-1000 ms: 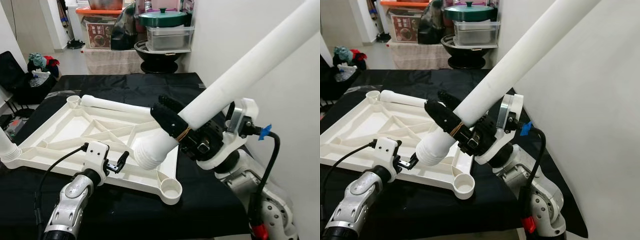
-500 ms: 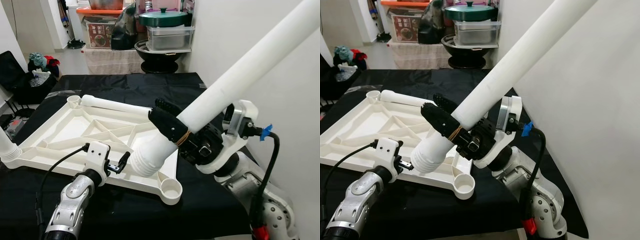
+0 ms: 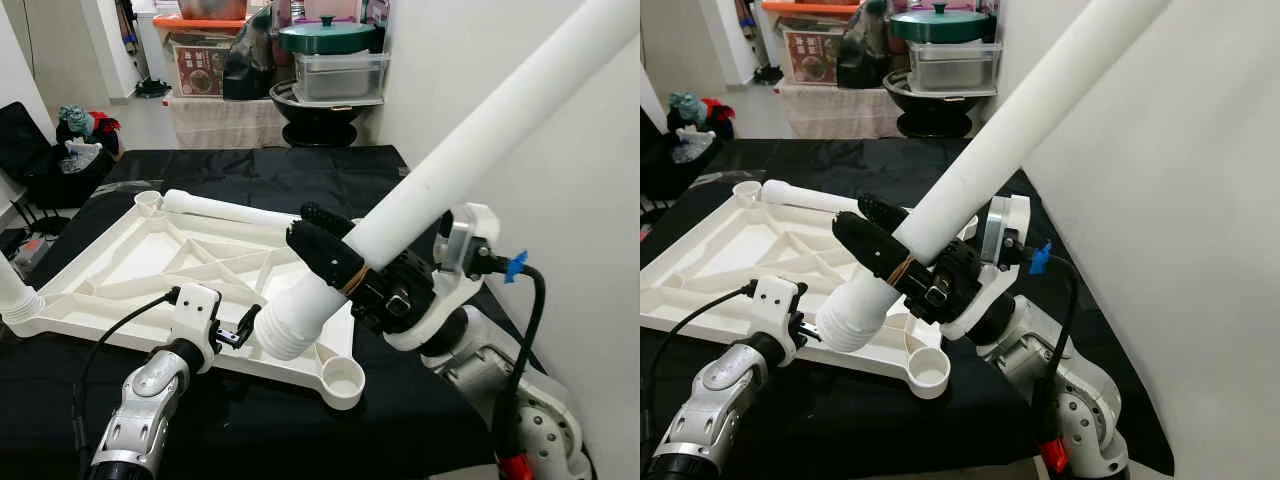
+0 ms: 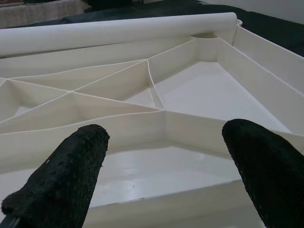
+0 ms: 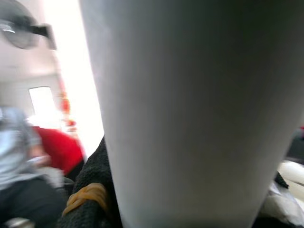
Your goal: Building children table
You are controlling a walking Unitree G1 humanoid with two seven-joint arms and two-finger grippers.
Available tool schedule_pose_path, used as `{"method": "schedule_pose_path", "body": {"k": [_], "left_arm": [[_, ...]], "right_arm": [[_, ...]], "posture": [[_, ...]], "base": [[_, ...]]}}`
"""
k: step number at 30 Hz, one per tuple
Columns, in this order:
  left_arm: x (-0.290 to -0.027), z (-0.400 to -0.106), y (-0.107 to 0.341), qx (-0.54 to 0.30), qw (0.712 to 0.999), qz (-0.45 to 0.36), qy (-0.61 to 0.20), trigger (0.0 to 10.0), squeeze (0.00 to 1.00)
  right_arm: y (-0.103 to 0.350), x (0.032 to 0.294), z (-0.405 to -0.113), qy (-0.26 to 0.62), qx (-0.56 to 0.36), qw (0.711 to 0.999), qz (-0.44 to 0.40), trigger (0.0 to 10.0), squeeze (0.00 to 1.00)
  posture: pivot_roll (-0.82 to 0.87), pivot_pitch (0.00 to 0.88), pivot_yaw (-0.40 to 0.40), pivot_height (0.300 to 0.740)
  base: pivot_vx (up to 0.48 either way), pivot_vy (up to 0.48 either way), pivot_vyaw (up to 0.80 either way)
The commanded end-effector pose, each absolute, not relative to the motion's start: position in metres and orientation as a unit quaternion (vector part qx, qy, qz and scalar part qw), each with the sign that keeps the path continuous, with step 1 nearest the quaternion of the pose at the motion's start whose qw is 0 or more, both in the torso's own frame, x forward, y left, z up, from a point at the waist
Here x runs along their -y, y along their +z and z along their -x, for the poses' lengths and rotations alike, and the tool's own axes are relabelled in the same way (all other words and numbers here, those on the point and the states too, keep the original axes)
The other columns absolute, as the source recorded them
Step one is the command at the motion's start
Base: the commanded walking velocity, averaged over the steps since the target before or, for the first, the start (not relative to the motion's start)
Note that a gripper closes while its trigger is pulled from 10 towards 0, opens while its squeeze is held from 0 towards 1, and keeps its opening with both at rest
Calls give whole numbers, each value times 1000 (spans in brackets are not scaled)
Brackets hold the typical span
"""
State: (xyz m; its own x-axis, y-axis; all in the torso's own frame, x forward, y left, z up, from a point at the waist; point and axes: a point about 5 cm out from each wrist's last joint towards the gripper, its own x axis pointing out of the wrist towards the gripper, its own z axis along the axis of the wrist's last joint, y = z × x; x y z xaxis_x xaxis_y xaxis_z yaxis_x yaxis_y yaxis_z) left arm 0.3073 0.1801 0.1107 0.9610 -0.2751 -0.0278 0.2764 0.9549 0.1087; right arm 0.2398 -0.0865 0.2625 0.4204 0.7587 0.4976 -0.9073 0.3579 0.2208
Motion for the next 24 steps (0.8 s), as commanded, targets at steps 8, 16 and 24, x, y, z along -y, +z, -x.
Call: {"method": "schedule_pose_path", "body": {"k": [8, 16, 24], "left_arm": [[-179, -307, 108, -14, 989, -42, -141, 10000, 0], [-178, -309, 108, -14, 988, -51, -146, 10000, 0], [-178, -315, 119, -14, 985, 30, -167, 10000, 0]], "right_arm": [[248, 97, -262, 421, 138, 868, -225, 10000, 0], [238, 97, -267, 393, 126, 891, -190, 10000, 0], [239, 101, -277, 350, 139, 910, -172, 10000, 0]], "posture": [[57, 0, -20, 740], [55, 0, -18, 740], [55, 0, -15, 740]], "base": [[0, 0, 0], [0, 0, 0], [0, 0, 0]]}}
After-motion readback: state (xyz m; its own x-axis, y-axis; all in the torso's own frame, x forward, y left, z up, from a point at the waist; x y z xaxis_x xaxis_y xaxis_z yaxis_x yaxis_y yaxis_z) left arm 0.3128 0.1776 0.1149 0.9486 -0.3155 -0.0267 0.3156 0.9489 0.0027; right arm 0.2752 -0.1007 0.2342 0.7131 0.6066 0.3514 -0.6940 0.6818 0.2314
